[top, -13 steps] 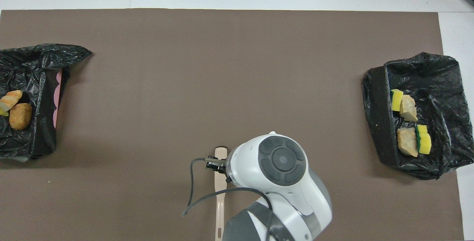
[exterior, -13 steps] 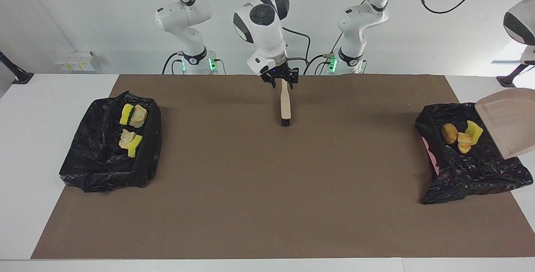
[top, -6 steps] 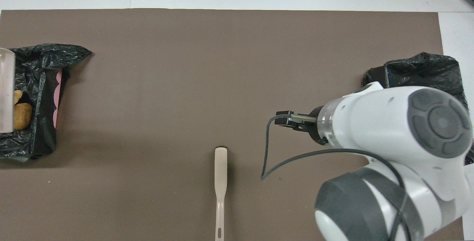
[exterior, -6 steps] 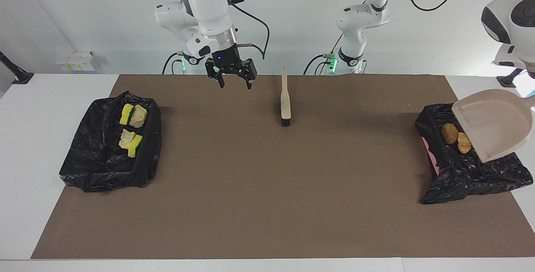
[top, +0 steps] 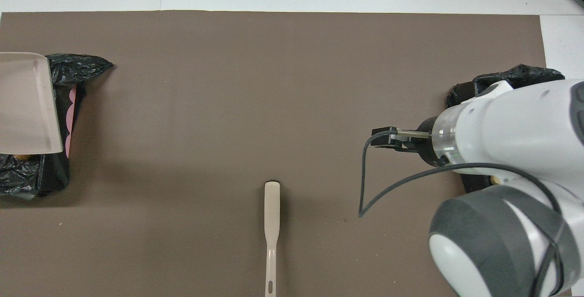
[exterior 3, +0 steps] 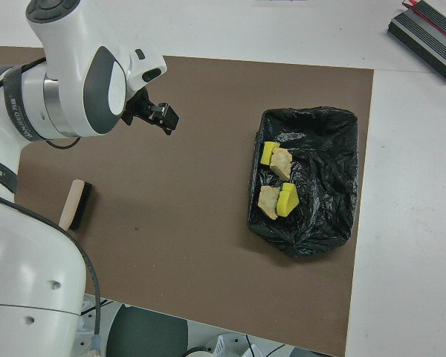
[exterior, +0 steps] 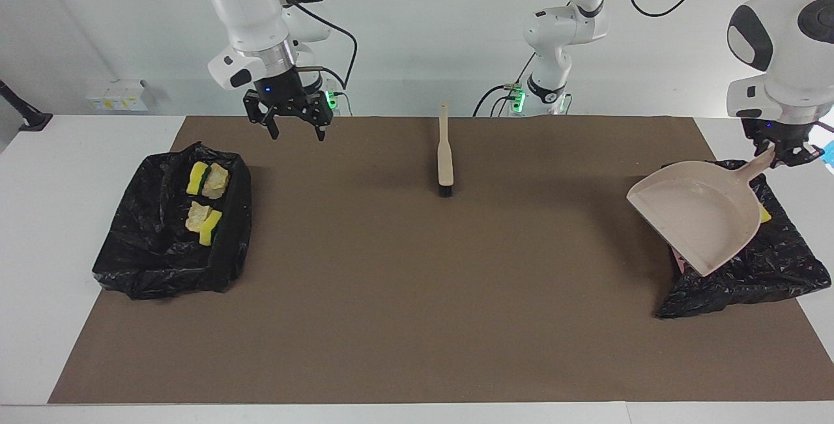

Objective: Sweep and dump trash in bin

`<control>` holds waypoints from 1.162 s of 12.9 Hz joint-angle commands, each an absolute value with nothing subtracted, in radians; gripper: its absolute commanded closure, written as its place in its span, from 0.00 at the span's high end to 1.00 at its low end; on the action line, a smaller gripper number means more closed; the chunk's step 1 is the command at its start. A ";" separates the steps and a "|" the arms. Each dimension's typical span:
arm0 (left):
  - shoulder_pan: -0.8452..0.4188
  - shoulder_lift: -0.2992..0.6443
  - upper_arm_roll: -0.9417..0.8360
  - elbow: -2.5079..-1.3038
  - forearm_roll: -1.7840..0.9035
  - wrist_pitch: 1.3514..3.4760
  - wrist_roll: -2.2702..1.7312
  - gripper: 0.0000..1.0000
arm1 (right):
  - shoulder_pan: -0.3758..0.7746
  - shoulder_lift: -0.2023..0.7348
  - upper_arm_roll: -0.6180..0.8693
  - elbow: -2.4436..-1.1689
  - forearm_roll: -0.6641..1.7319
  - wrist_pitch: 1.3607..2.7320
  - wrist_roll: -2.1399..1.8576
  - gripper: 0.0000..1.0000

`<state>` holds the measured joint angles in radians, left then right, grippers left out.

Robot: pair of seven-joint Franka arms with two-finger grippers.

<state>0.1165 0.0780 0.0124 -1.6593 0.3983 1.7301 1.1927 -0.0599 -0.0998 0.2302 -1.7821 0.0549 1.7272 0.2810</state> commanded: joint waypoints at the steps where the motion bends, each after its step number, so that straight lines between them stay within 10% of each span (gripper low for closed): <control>1: 0.048 -0.023 0.025 -1.795 0.296 1.729 0.949 0.00 | -0.121 -0.019 0.245 -1.636 0.017 1.599 0.180 1.00; 15: -0.492 0.032 0.023 -1.873 -0.038 1.900 -0.067 0.00 | -0.124 0.101 0.219 -1.381 -0.051 1.417 0.170 1.00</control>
<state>-0.4278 0.0088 0.0008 -1.8572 -0.0148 1.8362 0.0325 -0.1216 0.0999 0.2140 -1.4039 -0.0271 1.4488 0.1821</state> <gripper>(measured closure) 0.678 0.000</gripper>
